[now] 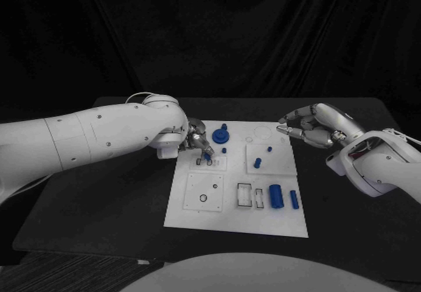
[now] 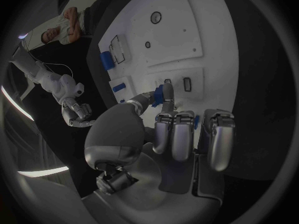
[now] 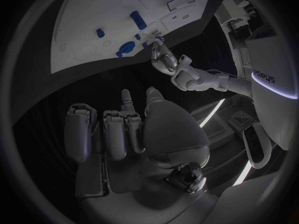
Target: Assemble the parts on the task board
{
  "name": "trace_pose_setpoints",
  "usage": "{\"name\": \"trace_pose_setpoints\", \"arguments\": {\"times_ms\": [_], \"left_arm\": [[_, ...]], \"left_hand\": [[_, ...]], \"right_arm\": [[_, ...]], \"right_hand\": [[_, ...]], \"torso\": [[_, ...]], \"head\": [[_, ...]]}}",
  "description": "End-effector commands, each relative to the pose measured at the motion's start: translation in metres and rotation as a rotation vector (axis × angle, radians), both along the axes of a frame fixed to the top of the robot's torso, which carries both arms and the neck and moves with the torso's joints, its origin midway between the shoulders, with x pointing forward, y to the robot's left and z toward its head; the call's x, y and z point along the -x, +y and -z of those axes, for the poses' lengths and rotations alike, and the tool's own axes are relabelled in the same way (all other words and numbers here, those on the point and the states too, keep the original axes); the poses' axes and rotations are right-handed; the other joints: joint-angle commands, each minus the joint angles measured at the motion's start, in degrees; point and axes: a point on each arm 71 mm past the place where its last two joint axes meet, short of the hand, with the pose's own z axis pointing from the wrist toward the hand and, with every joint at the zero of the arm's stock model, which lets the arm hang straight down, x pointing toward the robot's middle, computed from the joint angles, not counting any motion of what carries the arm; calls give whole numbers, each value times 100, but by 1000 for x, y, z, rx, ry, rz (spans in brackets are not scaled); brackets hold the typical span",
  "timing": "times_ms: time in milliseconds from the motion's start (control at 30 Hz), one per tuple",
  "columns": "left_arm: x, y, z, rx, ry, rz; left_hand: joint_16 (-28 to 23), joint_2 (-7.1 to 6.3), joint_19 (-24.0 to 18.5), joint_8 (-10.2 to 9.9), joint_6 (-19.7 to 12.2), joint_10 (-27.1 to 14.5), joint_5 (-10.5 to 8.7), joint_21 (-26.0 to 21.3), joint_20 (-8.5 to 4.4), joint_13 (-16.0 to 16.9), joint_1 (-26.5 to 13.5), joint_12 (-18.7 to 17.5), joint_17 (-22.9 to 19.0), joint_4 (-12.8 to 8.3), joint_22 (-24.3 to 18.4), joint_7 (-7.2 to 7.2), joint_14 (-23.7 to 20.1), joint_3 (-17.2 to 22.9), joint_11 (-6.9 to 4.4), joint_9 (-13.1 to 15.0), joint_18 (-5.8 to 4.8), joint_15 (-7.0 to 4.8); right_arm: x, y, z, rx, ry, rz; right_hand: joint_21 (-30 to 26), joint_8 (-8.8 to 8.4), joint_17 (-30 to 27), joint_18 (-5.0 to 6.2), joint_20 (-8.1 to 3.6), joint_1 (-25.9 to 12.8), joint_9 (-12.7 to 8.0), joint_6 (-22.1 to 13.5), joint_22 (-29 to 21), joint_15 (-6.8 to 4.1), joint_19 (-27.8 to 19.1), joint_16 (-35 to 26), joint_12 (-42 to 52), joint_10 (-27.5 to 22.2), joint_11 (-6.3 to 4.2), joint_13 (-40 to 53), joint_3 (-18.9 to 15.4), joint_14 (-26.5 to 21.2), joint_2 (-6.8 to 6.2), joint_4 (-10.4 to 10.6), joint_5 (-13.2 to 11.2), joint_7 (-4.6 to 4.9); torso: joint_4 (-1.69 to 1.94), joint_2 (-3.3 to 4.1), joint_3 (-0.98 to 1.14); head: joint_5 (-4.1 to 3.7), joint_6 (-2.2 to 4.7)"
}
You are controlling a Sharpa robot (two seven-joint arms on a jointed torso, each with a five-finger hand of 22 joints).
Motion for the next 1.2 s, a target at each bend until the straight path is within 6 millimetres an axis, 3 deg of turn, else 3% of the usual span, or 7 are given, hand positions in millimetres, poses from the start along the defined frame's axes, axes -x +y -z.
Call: {"name": "trace_pose_setpoints", "arguments": {"times_ms": [33,500,1000,1200], "left_arm": [[0,1,-5,33,-38,-32],[6,6,-6,59,-162,-40],[16,11,10,68,-170,-61],[20,11,18,71,-160,-66]], "left_hand": [[37,-5,592,-51,-95,586,-3,25,-36,1508,-69,20,1508,-414,1509,-25,584,454,-4,-45,-35,-20],[37,-4,592,-167,-111,586,-113,25,-11,1508,-158,20,1508,-357,1509,9,584,497,27,-108,-35,8],[37,7,592,-196,-93,586,-141,25,-5,1508,-198,20,1508,-309,1509,10,584,493,30,-127,-35,11],[37,13,592,-212,-86,586,-147,25,-3,1508,-220,20,1508,-281,1509,12,584,490,32,-137,-35,12]], "right_arm": [[0,-1,2,4,15,14],[0,0,2,-2,5,16],[1,0,4,-6,0,19],[2,-1,6,-6,2,21]], "right_hand": [[-39,37,1358,-9,38,15,-9,37,1225,44,196,-21,14,599,49,1510,9,579,32,26,29,2],[-37,35,1360,-9,40,22,-11,36,1226,45,197,-20,14,599,50,1510,7,579,30,21,30,3],[-37,34,1368,-9,41,35,-13,35,1226,47,197,-15,14,599,52,1510,3,581,23,12,35,5],[-37,34,1368,-9,41,35,-13,35,1226,47,197,-15,14,599,52,1510,3,581,23,12,35,5]], "torso": [[5,-11,5],[1,9,-2],[2,-14,10],[1,1,1]], "head": [[9,-1],[68,-1],[104,-1],[107,-1]]}}
